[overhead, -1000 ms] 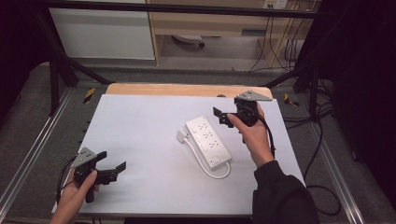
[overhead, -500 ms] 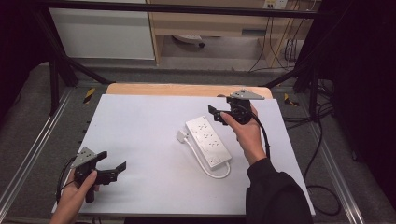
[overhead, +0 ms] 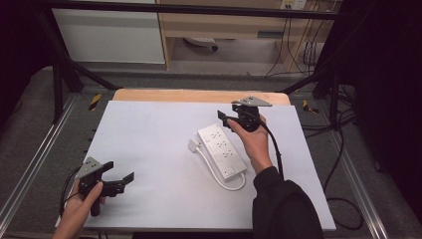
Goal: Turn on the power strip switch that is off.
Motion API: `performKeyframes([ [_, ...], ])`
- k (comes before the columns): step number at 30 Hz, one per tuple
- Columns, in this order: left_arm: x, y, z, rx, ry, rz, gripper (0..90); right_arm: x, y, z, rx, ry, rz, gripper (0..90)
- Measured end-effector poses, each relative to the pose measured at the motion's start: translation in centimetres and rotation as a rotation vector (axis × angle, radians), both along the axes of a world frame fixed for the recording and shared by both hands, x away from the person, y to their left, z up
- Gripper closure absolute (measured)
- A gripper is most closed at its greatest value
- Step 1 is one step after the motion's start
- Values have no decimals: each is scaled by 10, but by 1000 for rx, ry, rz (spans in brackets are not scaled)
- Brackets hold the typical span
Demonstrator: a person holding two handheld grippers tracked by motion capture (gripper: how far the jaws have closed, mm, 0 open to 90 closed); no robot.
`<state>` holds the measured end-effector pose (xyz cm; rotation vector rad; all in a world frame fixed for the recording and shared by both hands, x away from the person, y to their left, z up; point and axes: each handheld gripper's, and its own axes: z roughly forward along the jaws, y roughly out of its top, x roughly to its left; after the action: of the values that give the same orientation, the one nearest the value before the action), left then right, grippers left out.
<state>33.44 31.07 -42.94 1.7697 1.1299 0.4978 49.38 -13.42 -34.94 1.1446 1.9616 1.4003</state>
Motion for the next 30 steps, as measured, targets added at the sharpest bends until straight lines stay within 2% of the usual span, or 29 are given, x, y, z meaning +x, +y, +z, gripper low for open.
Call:
performKeyframes([
  [15,0,0,-1,3,4,-7,60,10,17,-19,-40,28,25,521],
  [23,1,0,-1,6,3,-8,60,14,25,-31,-65,43,39,677],
  [30,1,0,-1,10,3,-8,60,16,33,-39,-84,59,68,753],
])
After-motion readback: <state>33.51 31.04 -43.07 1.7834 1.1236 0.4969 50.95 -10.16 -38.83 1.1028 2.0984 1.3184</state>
